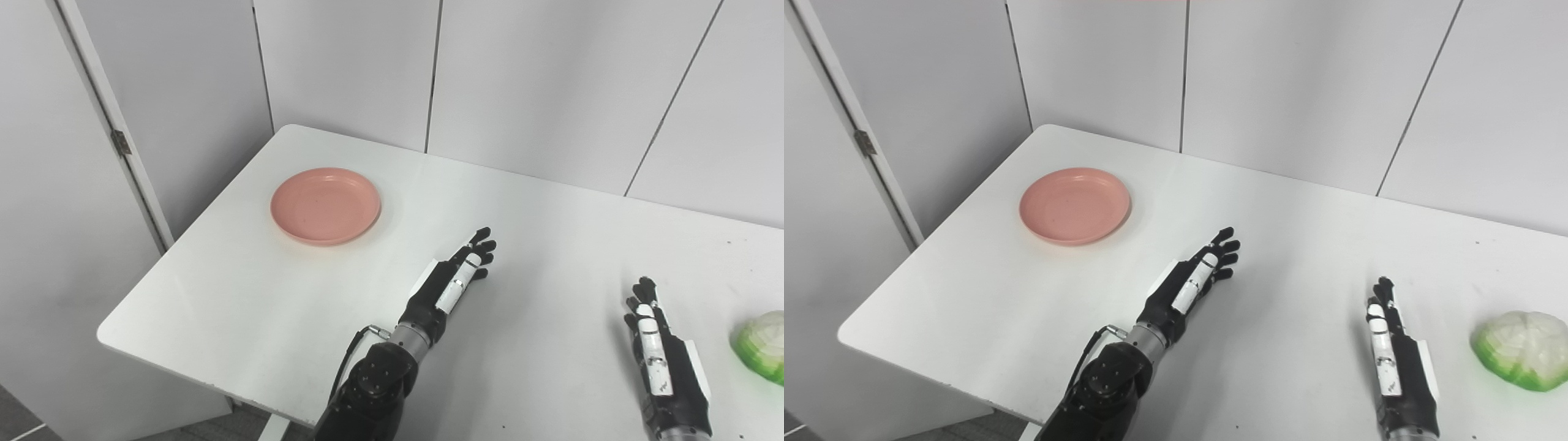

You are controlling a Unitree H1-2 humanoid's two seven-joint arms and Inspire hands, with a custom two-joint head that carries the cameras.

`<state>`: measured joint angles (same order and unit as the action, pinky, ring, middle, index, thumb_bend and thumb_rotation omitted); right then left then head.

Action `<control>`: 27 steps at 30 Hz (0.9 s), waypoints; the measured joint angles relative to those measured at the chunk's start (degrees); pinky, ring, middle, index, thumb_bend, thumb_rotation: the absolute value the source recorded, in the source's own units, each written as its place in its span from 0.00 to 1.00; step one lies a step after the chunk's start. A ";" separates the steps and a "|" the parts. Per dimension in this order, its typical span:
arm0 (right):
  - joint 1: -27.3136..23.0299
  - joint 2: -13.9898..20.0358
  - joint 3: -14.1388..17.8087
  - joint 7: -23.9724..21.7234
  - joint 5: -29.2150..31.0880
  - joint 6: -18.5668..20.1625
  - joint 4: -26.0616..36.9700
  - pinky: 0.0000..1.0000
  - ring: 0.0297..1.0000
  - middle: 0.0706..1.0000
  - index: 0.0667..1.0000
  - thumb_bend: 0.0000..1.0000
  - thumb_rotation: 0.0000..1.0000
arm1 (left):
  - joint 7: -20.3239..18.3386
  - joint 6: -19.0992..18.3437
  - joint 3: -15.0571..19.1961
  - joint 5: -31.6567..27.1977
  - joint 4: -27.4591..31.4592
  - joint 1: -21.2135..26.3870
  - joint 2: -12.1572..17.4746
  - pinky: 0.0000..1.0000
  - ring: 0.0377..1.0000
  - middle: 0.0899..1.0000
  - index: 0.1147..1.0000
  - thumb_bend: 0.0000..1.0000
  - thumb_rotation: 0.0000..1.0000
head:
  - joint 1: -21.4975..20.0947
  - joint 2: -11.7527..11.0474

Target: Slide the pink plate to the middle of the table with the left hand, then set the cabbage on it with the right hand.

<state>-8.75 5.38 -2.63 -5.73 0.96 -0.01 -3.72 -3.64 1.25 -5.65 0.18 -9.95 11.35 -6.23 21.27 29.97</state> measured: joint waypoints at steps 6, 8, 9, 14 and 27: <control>-0.10 0.03 0.01 -0.14 0.07 -0.01 -0.12 1.00 1.00 1.00 1.00 0.10 1.00 | 0.32 -1.77 0.81 -0.68 6.18 0.08 -0.16 0.94 0.94 0.93 0.92 0.47 1.00 | 0.18 -0.09; -0.10 0.04 0.00 -0.13 0.02 -0.01 -0.14 1.00 1.00 1.00 1.00 0.11 1.00 | 0.39 -3.06 1.13 -0.79 8.26 1.06 0.04 0.95 0.94 0.93 0.93 0.48 1.00 | 0.18 -0.09; -0.11 0.04 -0.01 -0.13 -0.01 0.00 -0.13 1.00 1.00 1.00 1.00 0.10 1.00 | 0.40 -3.81 1.17 -0.79 9.33 1.54 0.26 0.97 0.94 0.94 0.93 0.48 1.00 | 0.35 -0.17; -0.21 0.03 0.00 -0.10 -0.02 -0.01 -0.23 1.00 1.00 1.00 1.00 0.10 1.00 | 0.47 -6.10 3.02 -1.38 14.39 3.73 1.35 0.96 0.92 0.93 0.92 0.49 1.00 | 0.35 -0.18; -0.64 0.15 0.02 -0.14 0.00 -0.12 -0.95 1.00 1.00 1.00 1.00 0.10 1.00 | 4.20 -9.25 10.44 -4.14 20.41 9.43 3.47 0.92 0.92 0.92 0.90 0.46 1.00 | 1.32 -0.18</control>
<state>-9.39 5.53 -2.62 -5.87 0.96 -0.13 -4.67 0.56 -8.01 4.79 -3.96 10.47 20.78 -2.76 22.59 29.79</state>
